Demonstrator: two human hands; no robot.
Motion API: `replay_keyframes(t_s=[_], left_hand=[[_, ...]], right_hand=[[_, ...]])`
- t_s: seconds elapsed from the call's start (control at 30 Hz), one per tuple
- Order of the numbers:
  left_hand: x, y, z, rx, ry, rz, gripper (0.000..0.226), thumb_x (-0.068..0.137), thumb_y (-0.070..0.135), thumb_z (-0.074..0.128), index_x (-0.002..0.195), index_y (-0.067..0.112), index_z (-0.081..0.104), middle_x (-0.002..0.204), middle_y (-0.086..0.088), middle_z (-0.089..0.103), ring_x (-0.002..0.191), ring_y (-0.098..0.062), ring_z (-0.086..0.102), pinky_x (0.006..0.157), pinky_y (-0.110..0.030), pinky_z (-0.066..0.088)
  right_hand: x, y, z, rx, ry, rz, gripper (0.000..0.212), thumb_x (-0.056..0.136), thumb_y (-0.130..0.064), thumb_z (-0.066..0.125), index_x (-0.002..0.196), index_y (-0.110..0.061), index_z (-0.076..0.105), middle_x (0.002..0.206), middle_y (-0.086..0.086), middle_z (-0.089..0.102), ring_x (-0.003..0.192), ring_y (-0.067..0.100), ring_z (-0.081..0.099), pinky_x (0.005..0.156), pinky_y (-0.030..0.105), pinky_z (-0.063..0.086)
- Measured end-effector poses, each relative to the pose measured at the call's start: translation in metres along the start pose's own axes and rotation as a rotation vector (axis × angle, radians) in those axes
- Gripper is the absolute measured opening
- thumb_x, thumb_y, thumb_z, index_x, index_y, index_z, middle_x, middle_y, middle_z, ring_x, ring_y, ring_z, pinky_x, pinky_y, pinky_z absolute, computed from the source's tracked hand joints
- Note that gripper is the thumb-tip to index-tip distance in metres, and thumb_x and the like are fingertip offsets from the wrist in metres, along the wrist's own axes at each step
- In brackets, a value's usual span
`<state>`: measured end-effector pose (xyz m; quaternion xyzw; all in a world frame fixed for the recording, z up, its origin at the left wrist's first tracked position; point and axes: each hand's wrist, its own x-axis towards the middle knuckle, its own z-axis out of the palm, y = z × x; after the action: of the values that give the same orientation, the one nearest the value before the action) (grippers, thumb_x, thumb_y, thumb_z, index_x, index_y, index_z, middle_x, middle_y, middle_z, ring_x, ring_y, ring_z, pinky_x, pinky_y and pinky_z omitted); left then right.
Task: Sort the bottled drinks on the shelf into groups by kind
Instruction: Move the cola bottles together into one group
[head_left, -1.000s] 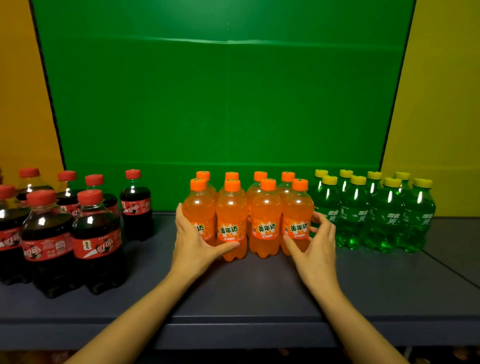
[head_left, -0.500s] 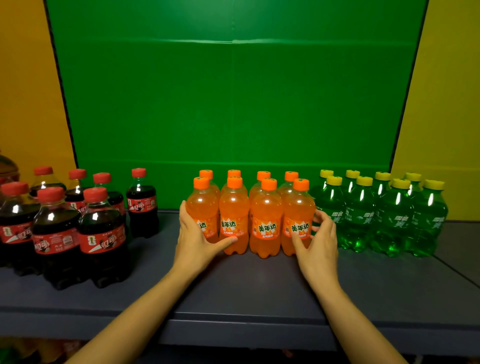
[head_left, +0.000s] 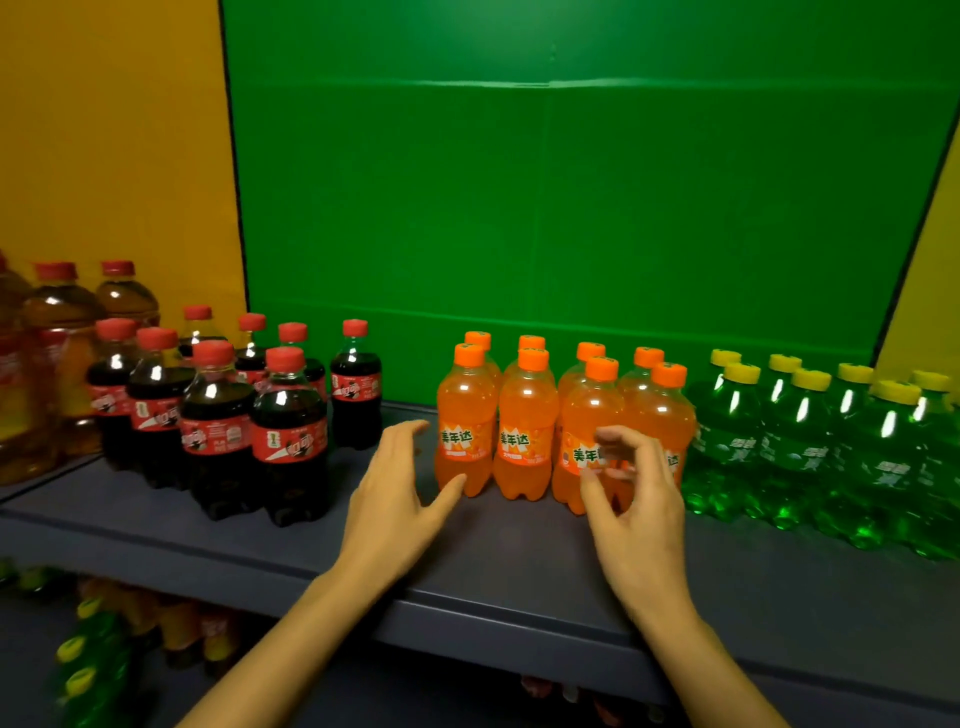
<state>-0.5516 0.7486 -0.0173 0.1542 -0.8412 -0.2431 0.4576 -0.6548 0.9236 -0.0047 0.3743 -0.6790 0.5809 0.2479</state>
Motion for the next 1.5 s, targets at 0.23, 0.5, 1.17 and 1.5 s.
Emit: replay_keyframes(t_s=[0.23, 0.5, 1.17, 1.5], left_hand=[[-0.019, -0.035, -0.065, -0.078, 0.222, 0.099, 0.010, 0.082, 0.033, 0.056, 0.088, 0.026, 0.055, 0.078, 0.012, 0.056, 0.069, -0.012, 0.055, 0.057, -0.023, 0.045], [-0.022, -0.106, -0.128, -0.036, 0.356, 0.013, 0.029, 0.081, 0.030, 0.058, 0.105, 0.016, 0.051, 0.097, 0.004, 0.047, 0.087, -0.013, 0.050, 0.075, -0.012, 0.039], [0.031, -0.127, -0.179, 0.015, 0.151, 0.236, 0.027, 0.090, 0.028, 0.055, 0.111, 0.011, 0.052, 0.099, 0.008, 0.048, 0.089, -0.003, 0.048, 0.076, -0.008, 0.039], [0.177, -0.094, -0.187, 0.290, -0.432, 0.288, 0.041, 0.085, 0.031, 0.062, 0.119, 0.010, 0.051, 0.121, -0.005, 0.054, 0.105, -0.018, 0.054, 0.092, -0.033, 0.046]], right_hand=[[-0.006, -0.032, 0.064, 0.164, -0.394, 0.005, 0.026, 0.084, -0.001, 0.061, 0.099, -0.022, 0.058, 0.098, -0.007, 0.062, 0.084, 0.006, 0.057, 0.070, 0.012, 0.046], [-0.003, -0.072, 0.160, 0.279, -0.545, 0.113, 0.043, 0.078, -0.032, 0.071, 0.113, -0.035, 0.045, 0.113, -0.013, 0.055, 0.101, -0.001, 0.052, 0.080, 0.022, 0.049], [0.033, -0.073, 0.214, 0.330, -0.289, 0.324, 0.023, 0.097, -0.033, 0.035, 0.103, -0.024, 0.056, 0.110, -0.001, 0.061, 0.102, 0.014, 0.056, 0.086, 0.025, 0.048], [0.074, -0.048, 0.251, 0.211, -0.454, 0.462, 0.075, 0.081, -0.008, 0.066, 0.141, -0.007, 0.022, 0.144, 0.008, 0.035, 0.130, 0.019, 0.038, 0.100, 0.022, 0.034]])
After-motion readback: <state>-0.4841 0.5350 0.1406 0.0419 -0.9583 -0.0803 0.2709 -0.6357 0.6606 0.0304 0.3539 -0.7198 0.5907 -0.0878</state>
